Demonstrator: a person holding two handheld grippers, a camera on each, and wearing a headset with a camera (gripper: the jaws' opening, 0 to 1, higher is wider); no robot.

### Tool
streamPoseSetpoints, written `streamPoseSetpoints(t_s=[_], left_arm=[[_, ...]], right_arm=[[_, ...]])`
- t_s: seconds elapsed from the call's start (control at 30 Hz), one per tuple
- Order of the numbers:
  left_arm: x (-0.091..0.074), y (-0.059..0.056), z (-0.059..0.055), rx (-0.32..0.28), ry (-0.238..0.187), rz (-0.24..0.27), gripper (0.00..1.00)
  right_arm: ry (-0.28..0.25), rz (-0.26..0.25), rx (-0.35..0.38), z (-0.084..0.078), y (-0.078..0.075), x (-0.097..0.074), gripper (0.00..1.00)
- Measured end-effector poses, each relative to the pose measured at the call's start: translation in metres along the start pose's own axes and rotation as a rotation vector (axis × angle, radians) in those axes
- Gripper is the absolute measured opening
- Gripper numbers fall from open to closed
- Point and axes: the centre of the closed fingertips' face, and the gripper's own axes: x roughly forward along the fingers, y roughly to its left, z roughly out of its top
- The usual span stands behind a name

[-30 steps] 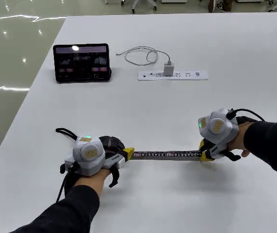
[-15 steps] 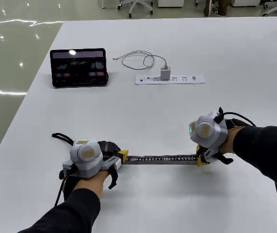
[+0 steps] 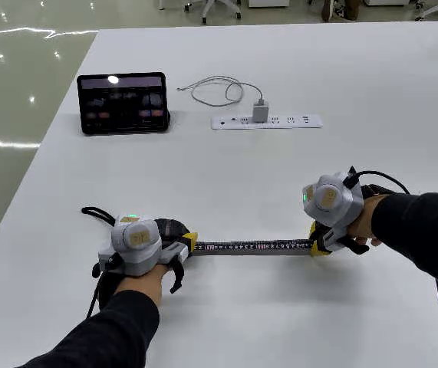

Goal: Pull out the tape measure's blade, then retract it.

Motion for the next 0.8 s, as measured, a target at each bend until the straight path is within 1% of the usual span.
streamPoseSetpoints(t_s=[0.2,0.33,0.5,0.7,0.8], left_arm=[[0.0,-0.0001,0.0001,-0.005,0.005,-0.004,0.61],[0.0,0.0,-0.0001,-0.008,0.01,-0.007,0.61],[0.0004,0.0002,-0.0002,-0.012,0.013,-0.011,0.61],[0.0002,-0.0003,-0.0003,-0.014,0.013,-0.013,0.61],[0.0003,0.0,-0.0005,-0.015,0.015,-0.015,0.61]], right_arm=[[-0.004,0.007,0.011,0.0007,0.0005,-0.0006,0.1],[-0.009,0.006,-0.007,0.0009,0.0017,-0.0011,0.1],[-0.016,-0.003,0.027,0.0012,0.0005,0.0003,0.11],[-0.023,-0.003,0.017,0.0023,0.0008,0.0012,0.11],[-0.029,-0.01,0.037,0.0038,0.0005,0.0012,0.11]])
